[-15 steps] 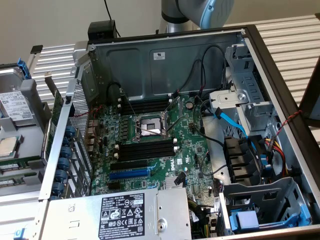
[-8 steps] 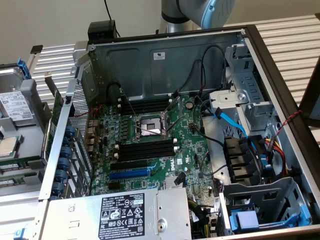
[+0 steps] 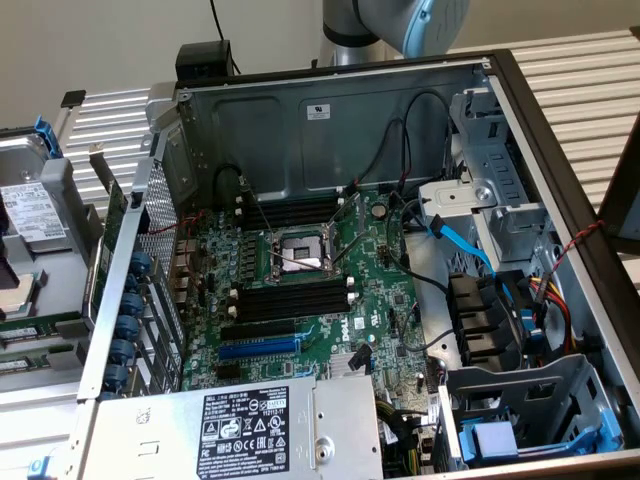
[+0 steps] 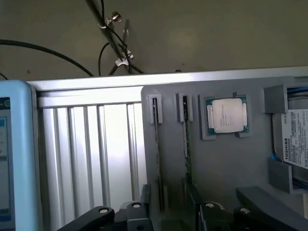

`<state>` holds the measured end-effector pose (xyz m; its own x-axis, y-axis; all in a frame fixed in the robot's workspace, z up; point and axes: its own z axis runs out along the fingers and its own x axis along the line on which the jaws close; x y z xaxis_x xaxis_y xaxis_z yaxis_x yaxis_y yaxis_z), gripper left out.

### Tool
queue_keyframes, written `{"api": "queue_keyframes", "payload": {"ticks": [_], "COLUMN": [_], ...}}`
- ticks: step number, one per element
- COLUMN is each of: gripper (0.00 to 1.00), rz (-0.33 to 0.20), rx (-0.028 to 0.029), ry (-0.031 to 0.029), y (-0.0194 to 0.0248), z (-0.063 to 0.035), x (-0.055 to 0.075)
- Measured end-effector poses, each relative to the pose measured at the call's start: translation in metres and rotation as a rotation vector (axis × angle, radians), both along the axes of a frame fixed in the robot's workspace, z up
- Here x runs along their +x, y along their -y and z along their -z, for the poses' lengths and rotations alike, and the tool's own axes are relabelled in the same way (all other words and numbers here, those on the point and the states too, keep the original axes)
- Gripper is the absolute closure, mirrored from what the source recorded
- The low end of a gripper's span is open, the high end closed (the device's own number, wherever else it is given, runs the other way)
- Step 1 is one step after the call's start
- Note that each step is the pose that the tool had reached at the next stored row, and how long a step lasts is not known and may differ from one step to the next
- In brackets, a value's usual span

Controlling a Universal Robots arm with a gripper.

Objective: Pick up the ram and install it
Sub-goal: 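Pick up the ram and move it above insertion slot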

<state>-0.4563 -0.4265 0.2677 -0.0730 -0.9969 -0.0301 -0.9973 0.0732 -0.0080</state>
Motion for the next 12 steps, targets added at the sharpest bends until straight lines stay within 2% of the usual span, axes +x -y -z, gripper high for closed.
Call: {"api": "queue_keyframes", "payload": {"ticks": [8, 10, 12], "gripper": [0.58, 0.58, 0.58], "rz": [0.000, 0.000, -0.003], "rx": [0.0002, 0.0001, -0.0002], "ry": [-0.0036, -0.0065, -0.0132], "y": [0.0028, 0.0030, 0.0030], "z": [0.0146, 0.0179, 0.0204], "x": [0.000, 0.000, 0.000]}}
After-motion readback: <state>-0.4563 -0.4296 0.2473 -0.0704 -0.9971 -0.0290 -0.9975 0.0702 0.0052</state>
